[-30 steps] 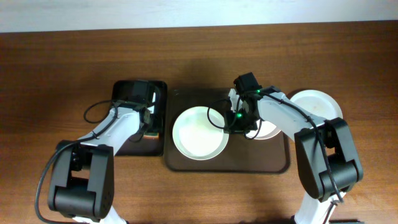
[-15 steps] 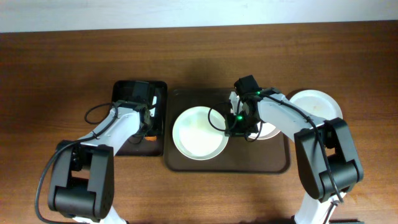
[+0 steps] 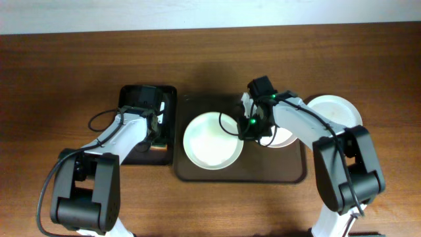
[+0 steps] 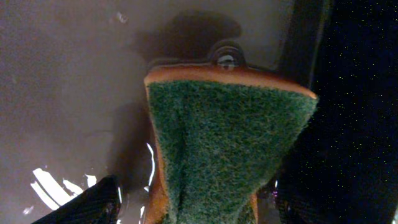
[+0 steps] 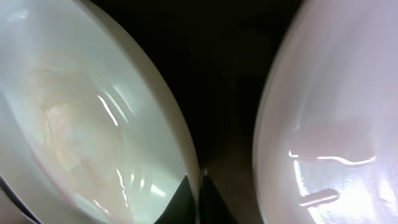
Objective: Clean dirty plates on tray and stack at the side
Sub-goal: 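Lift the scrubbed plate with the right gripper and stack it right of the tray, then grasp the red-stained white plate rim with the right gripper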
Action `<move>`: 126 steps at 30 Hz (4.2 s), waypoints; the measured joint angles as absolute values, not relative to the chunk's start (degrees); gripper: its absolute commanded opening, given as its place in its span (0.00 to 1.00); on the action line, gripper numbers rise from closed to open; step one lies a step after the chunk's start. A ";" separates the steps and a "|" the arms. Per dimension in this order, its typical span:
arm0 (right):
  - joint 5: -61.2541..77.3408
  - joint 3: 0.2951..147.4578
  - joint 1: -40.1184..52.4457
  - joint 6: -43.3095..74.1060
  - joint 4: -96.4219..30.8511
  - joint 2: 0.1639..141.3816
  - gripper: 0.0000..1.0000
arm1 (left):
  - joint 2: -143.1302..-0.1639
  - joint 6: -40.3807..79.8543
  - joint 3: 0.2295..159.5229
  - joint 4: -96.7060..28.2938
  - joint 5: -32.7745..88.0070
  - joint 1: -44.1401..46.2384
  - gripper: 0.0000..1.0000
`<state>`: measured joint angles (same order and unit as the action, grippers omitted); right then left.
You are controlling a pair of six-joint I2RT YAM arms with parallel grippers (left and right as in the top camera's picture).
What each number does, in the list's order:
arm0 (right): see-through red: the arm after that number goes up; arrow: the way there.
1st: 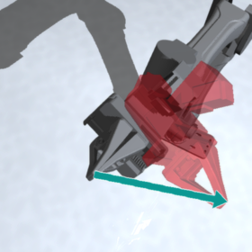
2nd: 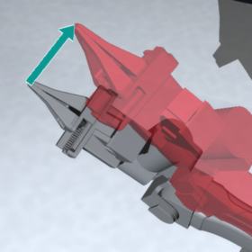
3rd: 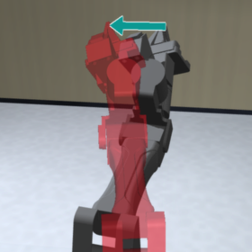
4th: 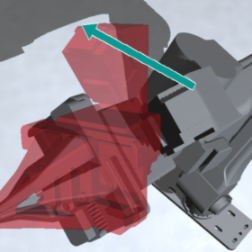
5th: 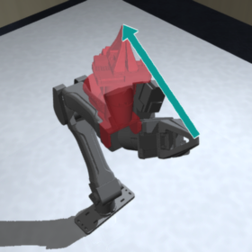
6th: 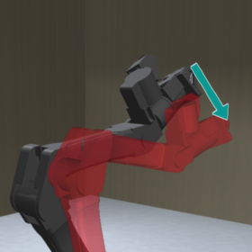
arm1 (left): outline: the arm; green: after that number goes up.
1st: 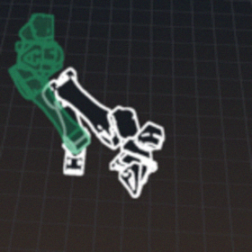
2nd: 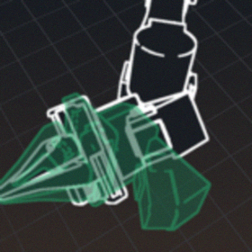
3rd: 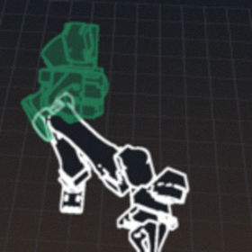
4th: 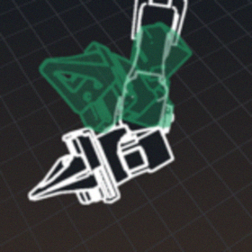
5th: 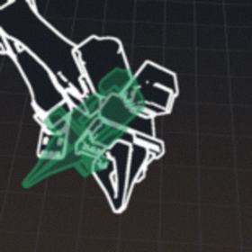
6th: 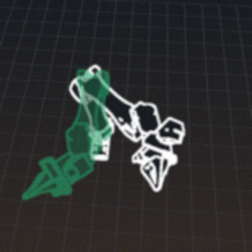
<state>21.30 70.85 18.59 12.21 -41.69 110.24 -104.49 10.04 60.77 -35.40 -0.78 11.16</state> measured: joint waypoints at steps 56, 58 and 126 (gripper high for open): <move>-34.24 74.81 27.79 14.85 -39.79 91.66 0.04 | -104.49 10.00 60.77 -35.48 -1.76 10.79 0.90; -27.44 74.81 21.19 16.80 -41.04 91.66 0.04 | -104.49 10.00 60.77 -35.51 -1.76 10.79 0.90; 13.34 55.96 0.40 20.91 -37.10 100.60 0.08 | -104.49 10.00 60.77 -35.59 -1.76 10.79 0.90</move>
